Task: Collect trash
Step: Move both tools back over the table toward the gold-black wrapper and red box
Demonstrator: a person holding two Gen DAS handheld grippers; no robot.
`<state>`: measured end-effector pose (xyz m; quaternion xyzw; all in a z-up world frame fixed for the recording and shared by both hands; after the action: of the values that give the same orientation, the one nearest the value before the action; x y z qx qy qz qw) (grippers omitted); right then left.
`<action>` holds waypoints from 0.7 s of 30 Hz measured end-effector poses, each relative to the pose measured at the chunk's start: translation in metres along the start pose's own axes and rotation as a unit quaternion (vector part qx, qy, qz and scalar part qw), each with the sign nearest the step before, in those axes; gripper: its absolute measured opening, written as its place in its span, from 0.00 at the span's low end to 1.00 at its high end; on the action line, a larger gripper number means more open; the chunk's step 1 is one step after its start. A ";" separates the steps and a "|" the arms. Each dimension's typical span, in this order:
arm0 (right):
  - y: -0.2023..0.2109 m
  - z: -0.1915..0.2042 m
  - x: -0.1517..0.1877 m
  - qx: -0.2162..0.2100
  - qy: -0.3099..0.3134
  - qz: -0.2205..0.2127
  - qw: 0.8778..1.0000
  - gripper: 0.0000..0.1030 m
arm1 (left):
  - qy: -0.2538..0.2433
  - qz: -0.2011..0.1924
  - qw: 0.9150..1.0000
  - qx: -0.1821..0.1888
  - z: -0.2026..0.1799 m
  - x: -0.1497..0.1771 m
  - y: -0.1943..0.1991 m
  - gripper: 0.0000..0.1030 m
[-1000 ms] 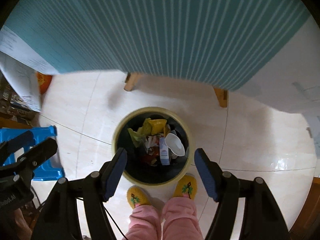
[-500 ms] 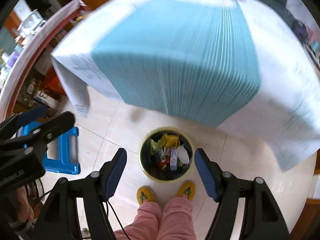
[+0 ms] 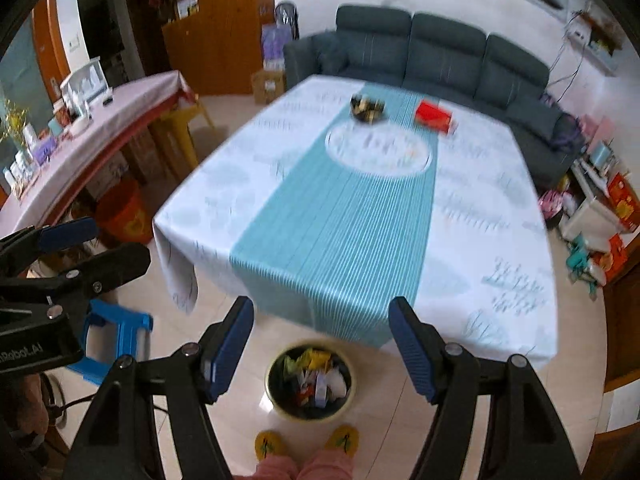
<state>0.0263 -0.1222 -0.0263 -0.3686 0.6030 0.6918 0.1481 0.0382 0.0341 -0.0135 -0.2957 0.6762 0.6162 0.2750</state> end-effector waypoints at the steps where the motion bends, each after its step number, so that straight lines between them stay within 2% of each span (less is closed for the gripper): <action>1: 0.004 -0.002 -0.006 0.002 -0.002 -0.009 1.000 0.68 | -0.001 -0.004 1.000 -0.001 0.000 -0.006 0.003 0.82; 7: 0.021 -0.021 -0.041 0.016 -0.019 -0.060 0.998 0.68 | 0.003 -0.019 1.000 -0.005 -0.003 -0.037 0.006 0.82; 11: 0.017 -0.039 -0.063 0.019 -0.027 -0.080 0.996 0.68 | 0.007 -0.017 1.000 -0.011 -0.003 -0.061 -0.008 0.82; 15: 0.000 -0.067 -0.091 0.022 -0.033 -0.099 0.994 0.68 | 0.013 -0.011 1.000 -0.025 -0.002 -0.086 -0.037 0.82; 21: -0.051 -0.121 -0.151 0.009 -0.030 -0.110 0.993 0.68 | 0.038 0.002 0.998 -0.052 -0.007 -0.134 -0.100 0.82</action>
<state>0.2027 -0.1882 0.0401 -0.4105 0.5601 0.6766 0.2450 0.2028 0.0291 0.0189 -0.3314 0.6540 0.6391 0.2324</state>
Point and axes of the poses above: each gripper's, at about its wrist camera, not at the fingertips, and y roughly against the way its jaws point, z to its left, x to its underside, the point moved 4 cm from there along -y, roughly the way its jaws point, and after that the axes turned 9 degrees about -z, right-handed, at the moved point
